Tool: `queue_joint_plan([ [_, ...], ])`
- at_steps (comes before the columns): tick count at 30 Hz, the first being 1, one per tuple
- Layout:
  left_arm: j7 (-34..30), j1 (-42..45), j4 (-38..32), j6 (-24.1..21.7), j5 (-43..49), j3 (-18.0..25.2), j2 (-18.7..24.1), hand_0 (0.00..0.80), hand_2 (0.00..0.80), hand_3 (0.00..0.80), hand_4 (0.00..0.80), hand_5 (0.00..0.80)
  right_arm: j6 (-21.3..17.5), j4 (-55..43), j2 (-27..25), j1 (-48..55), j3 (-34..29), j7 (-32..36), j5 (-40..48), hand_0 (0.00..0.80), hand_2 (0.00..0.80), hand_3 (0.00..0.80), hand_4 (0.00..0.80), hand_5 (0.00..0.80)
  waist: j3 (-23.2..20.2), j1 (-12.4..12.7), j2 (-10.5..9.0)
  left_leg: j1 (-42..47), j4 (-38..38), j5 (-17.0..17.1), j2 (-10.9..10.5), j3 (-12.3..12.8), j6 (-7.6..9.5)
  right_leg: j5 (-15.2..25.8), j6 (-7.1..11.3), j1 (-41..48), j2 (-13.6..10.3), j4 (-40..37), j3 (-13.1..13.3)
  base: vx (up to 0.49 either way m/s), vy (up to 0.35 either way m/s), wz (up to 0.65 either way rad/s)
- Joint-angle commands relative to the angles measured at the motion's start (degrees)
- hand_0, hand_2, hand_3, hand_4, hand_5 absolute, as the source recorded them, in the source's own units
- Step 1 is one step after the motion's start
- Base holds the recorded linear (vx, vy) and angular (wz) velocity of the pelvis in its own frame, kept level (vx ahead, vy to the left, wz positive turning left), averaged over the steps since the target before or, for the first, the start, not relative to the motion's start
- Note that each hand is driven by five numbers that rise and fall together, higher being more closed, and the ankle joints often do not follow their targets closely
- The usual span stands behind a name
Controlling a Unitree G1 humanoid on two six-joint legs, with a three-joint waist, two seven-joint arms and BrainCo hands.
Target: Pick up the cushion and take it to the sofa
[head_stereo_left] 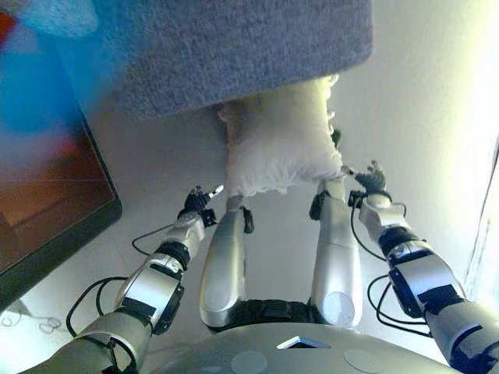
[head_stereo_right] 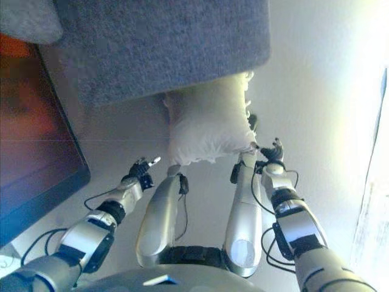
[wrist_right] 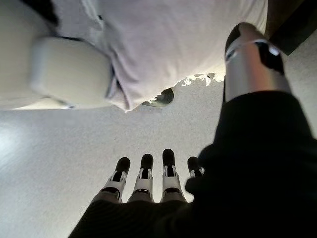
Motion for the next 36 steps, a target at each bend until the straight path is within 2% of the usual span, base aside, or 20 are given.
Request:
queue_joint_plan([
  [1, 1.86, -1.00, -0.17, -3.43, -3.62, 1.54, 2.22, 0.000, 0.000, 0.000, 0.000, 0.000, -1.35, -2.66, -1.54, -0.07, 2.17, -2.42, 0.71, 0.000, 0.000, 0.000, 0.000, 0.000, 0.73, -0.60, -1.40, -12.12, 12.85, -2.34, 2.21, -5.80, 1.42, -1.64, 5.60, -4.69, -3.87, 5.11, 1.99, 0.001, 0.060, 0.00],
  [12, 4.86, -5.21, -4.63, -7.79, -5.65, 2.16, 4.22, 0.000, 0.000, 0.000, 0.000, 0.000, 0.50, -6.40, -2.64, -6.00, 3.87, -4.56, -0.99, 0.000, 0.000, 0.000, 0.000, 0.000, 0.73, -0.80, -2.15, -25.60, 22.35, -4.20, 2.49, -7.12, 1.78, -2.36, 5.43, -16.33, -3.05, 11.09, 4.01, -0.006, 0.006, 0.02],
  [21, 9.04, -9.38, -5.05, -9.59, -14.06, 4.93, 5.80, 0.000, 0.000, 0.000, 0.000, 0.000, -0.14, -5.97, -3.58, -11.81, 4.85, -6.33, -1.79, 0.000, 0.000, 0.000, 0.000, 0.000, 0.73, -0.70, -1.49, -31.39, 23.89, -4.06, 1.72, -8.01, 1.25, -2.84, 5.80, -21.92, -1.85, 12.86, 5.67, -0.006, 0.005, 0.00],
  [29, 13.81, -11.80, -4.07, -9.08, -16.56, 7.02, 7.28, 0.000, 0.000, 0.000, 0.000, 0.000, -1.12, -6.04, -4.49, -15.00, 4.64, -10.07, -1.87, 0.000, 0.000, 0.000, 0.000, 0.000, 0.73, -0.42, -1.17, -34.99, 24.20, -3.98, 1.06, -8.46, 1.00, -3.27, 6.14, -25.62, -1.59, 13.85, 6.20, 0.002, 0.002, 0.00],
  [30, 14.00, -13.66, -2.60, -8.93, -17.25, 6.96, 7.72, 0.000, 0.000, 0.000, 0.000, 0.000, 0.44, -3.48, -5.44, -18.85, 4.67, -8.00, 1.71, 0.000, 0.000, 0.000, 0.000, 0.000, 0.73, -0.16, -0.92, -36.15, 25.35, -4.51, 1.42, -8.47, 0.76, -3.72, 6.25, -26.83, -1.64, 15.02, 6.24, 0.026, 0.022, 0.03],
  [31, 13.89, -13.98, -2.63, -9.13, -18.13, 7.75, 8.94, 0.000, 0.000, 0.000, 0.000, 0.000, -1.50, -4.84, -6.32, -16.53, 3.68, -7.21, 0.86, 0.000, 0.000, 0.000, 0.000, 0.000, 0.73, -0.37, -1.29, -38.00, 26.71, -4.77, 1.04, -8.79, 0.58, -3.54, 6.63, -28.42, -1.62, 16.07, 6.56, 0.030, 0.027, -0.01],
  [33, 14.74, -13.87, -4.04, -9.03, -17.89, 8.40, 9.81, 0.000, 0.000, 0.000, 0.000, 0.000, -2.44, -6.75, -7.63, -15.03, 3.32, -6.46, 1.38, 0.000, 0.000, 0.000, 0.000, 0.000, 0.73, -0.66, -1.64, -38.74, 26.84, -4.90, 0.82, -8.90, 0.51, -3.38, 6.96, -29.04, -1.49, 15.94, 6.66, 0.024, 0.019, -0.06],
  [34, 15.81, -14.61, -4.28, -8.29, -17.01, 8.88, 11.38, 0.000, 0.000, 0.000, 0.000, 0.000, -2.83, -7.68, -8.47, -14.45, 3.08, -5.73, 1.96, 0.000, 0.000, 0.000, 0.000, 0.000, 0.73, -0.95, -1.86, -38.96, 26.61, -4.89, 0.79, -8.88, 0.41, -3.30, 7.13, -29.17, -1.27, 15.80, 6.65, 0.030, 0.016, -0.02],
  [36, 14.15, -19.38, -2.19, -3.81, -19.56, 9.27, 16.58, 0.000, 0.000, 0.000, 0.000, 0.000, -3.02, -8.01, -11.24, -15.30, 3.61, -3.36, 4.18, 0.000, 0.000, 0.000, 0.000, 0.000, 0.73, -1.68, -1.76, -39.79, 26.73, -4.90, 0.90, -8.19, -0.01, -3.38, 7.38, -30.35, -1.12, 16.17, 6.89, 0.042, 0.059, 0.02],
])
